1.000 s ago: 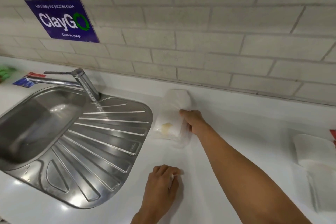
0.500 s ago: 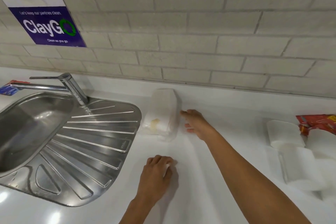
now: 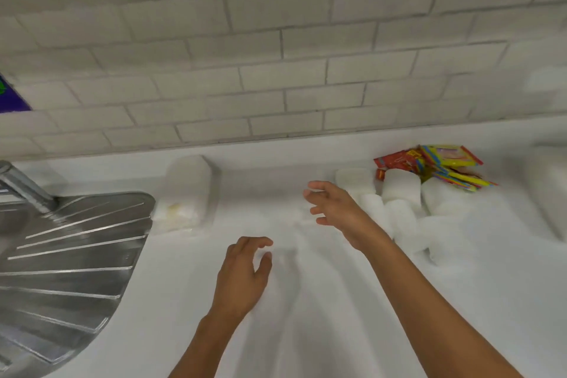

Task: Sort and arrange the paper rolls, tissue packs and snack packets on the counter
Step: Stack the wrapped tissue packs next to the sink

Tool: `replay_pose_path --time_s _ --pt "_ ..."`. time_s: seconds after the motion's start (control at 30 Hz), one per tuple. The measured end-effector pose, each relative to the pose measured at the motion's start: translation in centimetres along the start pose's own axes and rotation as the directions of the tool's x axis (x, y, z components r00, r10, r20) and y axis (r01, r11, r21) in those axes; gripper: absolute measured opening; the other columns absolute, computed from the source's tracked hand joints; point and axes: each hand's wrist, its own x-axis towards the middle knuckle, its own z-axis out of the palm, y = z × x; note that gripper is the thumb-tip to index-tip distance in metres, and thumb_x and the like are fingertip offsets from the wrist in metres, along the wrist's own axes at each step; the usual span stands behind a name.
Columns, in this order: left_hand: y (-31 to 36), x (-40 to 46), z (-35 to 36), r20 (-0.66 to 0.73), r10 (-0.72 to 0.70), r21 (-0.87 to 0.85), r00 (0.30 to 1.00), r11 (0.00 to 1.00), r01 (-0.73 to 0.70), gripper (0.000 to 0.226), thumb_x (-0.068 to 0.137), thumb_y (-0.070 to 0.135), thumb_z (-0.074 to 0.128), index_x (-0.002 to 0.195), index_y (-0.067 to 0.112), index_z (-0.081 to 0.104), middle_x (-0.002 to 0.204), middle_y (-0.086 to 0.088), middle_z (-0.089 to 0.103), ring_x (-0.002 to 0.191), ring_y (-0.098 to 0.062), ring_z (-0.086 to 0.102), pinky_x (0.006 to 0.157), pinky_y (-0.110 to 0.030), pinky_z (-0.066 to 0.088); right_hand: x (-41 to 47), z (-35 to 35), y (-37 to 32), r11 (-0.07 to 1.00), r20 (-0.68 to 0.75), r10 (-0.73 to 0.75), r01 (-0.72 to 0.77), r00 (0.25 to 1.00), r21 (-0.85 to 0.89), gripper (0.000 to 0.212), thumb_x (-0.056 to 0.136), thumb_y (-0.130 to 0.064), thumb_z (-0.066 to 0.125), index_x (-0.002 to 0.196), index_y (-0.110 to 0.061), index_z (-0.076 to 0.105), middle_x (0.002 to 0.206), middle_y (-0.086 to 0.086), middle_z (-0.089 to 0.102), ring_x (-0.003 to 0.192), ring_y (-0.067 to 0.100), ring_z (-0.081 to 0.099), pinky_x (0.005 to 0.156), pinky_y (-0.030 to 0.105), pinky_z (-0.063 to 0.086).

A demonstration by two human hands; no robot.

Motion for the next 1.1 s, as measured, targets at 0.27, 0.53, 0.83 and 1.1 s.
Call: replay_pose_path --time_s 0.27,0.53,0.83,1.1 --pt "8.9 -1.7 5.3 0.026 0.099 -0.079 0.995 0.992 -0.097 0.023 0.096 0.032 0.059 0.112 0.048 0.058 0.118 0.027 0.054 0.112 -0.003 0.05 0.081 -0.021 0.044 -7.7 -12.4 3.0 0.998 -0.168 -0.006 0.015 0.986 0.053 0.033 0.093 -0.039 0.065 0.123 -0.028 0.06 0.11 0.0 0.064 0.093 0.015 0.063 0.092 0.037 0.053" --pt "17.3 -3.2 10.9 0.043 0.196 -0.12 0.98 0.974 -0.189 0.022 0.096 0.031 0.059 0.114 0.044 0.06 0.118 0.028 0.053 0.115 -0.005 0.052 0.089 -0.03 0.05 -14.4 -24.1 5.6 0.998 -0.343 0.006 0.016 0.939 0.059 0.031 0.093 -0.039 0.063 0.123 -0.03 0.061 0.11 -0.001 0.065 0.104 0.02 0.064 0.093 0.039 0.053" --pt "23.6 0.4 14.8 0.05 0.325 -0.171 0.944 0.934 -0.313 0.023 0.093 0.03 0.062 0.11 0.046 0.06 0.117 0.027 0.055 0.113 -0.005 0.052 0.088 -0.036 0.052 -16.2 -33.1 7.1 0.999 -0.577 -0.046 0.044 0.815 -0.017 0.029 0.091 -0.038 0.066 0.119 -0.032 0.062 0.106 -0.007 0.063 0.104 0.014 0.062 0.093 0.035 0.051" --pt "26.3 5.5 18.2 0.097 0.39 -0.219 0.916 0.906 -0.362 0.025 0.093 0.031 0.062 0.108 0.05 0.059 0.118 0.028 0.055 0.116 -0.003 0.052 0.089 -0.037 0.052 -12.3 -39.5 9.1 0.939 -0.755 -0.095 -0.193 0.649 -0.283 0.051 0.088 -0.034 0.069 0.135 -0.024 0.05 0.133 0.005 0.046 0.116 0.02 0.053 0.095 0.037 0.049"
